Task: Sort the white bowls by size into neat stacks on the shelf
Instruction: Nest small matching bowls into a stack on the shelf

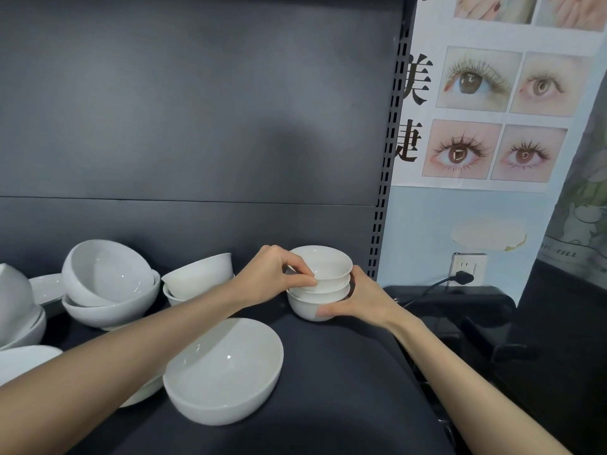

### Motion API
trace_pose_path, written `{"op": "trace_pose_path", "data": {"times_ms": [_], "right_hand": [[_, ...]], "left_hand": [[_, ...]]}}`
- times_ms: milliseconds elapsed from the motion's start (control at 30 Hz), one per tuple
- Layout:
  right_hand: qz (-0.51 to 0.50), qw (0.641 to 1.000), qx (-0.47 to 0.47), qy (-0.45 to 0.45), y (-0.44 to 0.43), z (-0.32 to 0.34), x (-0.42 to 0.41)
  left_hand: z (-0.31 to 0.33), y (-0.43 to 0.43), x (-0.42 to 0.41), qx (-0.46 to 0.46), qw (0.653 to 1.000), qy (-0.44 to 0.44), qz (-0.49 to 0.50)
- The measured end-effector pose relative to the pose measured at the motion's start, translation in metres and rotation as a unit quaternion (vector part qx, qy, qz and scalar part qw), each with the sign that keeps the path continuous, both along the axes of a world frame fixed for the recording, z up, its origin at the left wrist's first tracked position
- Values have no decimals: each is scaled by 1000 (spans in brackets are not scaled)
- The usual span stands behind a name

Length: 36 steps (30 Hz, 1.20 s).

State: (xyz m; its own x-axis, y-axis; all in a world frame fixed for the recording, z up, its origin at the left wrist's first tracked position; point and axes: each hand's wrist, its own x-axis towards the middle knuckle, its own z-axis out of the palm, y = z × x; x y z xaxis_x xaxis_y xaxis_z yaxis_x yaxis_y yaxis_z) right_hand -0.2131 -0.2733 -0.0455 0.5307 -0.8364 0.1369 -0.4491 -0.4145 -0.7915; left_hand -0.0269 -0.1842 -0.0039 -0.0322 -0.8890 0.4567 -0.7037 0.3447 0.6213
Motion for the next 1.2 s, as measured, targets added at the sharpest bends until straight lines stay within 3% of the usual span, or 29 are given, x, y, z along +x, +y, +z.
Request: {"op": "trace_pose_path", "data": {"times_ms": [133,333,967,1200], "right_hand": [[12,1000,6,-7,4,2,0],[3,1000,19,-20,4,0,-2],[-2,1000,-8,30,4,5,-3],[-16,993,-84,79,22,22,-22]], "left_hand": [[3,3,0,26,998,-44,27],[0,-2,6,63,982,-177,20],[11,-6,1,79,983,-156,47],[21,26,0,71,967,-231,80]]}}
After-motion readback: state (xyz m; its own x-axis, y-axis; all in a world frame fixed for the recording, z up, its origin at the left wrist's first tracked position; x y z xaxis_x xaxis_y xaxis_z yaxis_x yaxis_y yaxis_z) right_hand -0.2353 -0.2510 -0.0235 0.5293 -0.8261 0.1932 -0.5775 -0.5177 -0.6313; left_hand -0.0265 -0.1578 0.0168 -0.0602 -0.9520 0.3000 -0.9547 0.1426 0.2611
